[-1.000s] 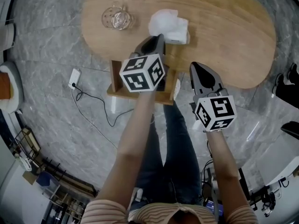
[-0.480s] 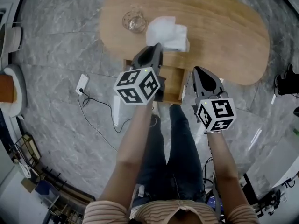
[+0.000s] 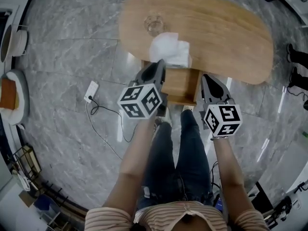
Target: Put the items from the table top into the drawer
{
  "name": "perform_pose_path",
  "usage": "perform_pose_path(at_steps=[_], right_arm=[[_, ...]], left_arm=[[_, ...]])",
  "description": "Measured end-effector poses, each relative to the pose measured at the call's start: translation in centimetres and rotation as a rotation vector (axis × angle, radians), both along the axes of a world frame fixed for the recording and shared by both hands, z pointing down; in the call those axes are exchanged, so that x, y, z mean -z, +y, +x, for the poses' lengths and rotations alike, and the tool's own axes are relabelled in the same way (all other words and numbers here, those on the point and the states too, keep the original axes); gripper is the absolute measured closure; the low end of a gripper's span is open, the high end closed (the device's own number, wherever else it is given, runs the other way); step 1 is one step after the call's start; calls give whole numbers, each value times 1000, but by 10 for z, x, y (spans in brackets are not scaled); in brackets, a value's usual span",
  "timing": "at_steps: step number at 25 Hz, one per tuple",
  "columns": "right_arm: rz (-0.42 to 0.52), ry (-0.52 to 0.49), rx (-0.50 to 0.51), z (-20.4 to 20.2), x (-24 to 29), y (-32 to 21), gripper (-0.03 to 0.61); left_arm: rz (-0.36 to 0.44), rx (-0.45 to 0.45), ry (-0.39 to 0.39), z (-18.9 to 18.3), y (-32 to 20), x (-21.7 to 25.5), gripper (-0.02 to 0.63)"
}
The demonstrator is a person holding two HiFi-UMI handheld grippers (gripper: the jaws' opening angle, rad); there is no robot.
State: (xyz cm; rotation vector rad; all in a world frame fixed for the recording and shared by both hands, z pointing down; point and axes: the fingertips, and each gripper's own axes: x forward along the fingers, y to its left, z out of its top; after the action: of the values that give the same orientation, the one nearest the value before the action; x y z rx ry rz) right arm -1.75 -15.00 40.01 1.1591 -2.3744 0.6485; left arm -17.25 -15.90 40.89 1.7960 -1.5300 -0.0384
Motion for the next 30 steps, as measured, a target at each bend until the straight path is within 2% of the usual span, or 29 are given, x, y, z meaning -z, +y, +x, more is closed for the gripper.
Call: perform_pose_path(at_steps=[7,15,19,30], right_arm=[[-8,14,4,-18,12,39,571],[-49,47,0,-11,-8,78,571],[-81,61,-21,-3,-25,91,571],[-150,81,-53,33,-80,131,571]], left_arm=[[-29,1,14,-20,53,2,586],[-68,16,31,-23,94,-25,586],[-91,16,44,-16,105,-45,586],[-119,-50,0,30,126,-100,586]])
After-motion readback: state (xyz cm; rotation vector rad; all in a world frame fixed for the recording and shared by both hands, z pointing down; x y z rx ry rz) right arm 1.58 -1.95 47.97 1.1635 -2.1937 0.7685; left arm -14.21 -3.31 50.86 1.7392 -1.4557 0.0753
